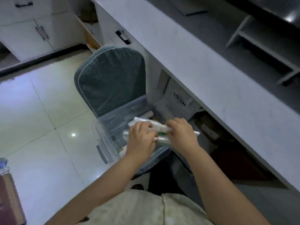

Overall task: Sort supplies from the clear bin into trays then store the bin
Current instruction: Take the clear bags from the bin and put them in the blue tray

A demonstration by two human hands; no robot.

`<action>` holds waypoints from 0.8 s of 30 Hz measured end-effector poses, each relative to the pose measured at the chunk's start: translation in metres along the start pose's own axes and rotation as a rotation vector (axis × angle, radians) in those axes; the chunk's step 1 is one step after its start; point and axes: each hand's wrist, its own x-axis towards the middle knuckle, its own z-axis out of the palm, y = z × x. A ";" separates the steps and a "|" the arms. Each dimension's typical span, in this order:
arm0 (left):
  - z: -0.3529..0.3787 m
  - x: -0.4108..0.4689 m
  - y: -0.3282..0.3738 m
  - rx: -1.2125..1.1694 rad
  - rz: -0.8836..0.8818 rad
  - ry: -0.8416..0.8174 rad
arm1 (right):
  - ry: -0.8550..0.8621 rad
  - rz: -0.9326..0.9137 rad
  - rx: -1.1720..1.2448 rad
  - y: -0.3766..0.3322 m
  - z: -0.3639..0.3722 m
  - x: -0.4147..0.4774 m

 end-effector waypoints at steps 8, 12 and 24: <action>0.025 0.018 0.090 -0.127 0.501 -0.059 | 0.070 0.257 -0.115 0.053 -0.043 -0.100; 0.035 0.026 0.160 -0.235 0.609 -0.122 | 0.155 0.400 -0.104 0.088 -0.070 -0.156; 0.086 -0.014 0.436 -0.296 0.930 -0.198 | 0.541 0.595 -0.059 0.210 -0.161 -0.396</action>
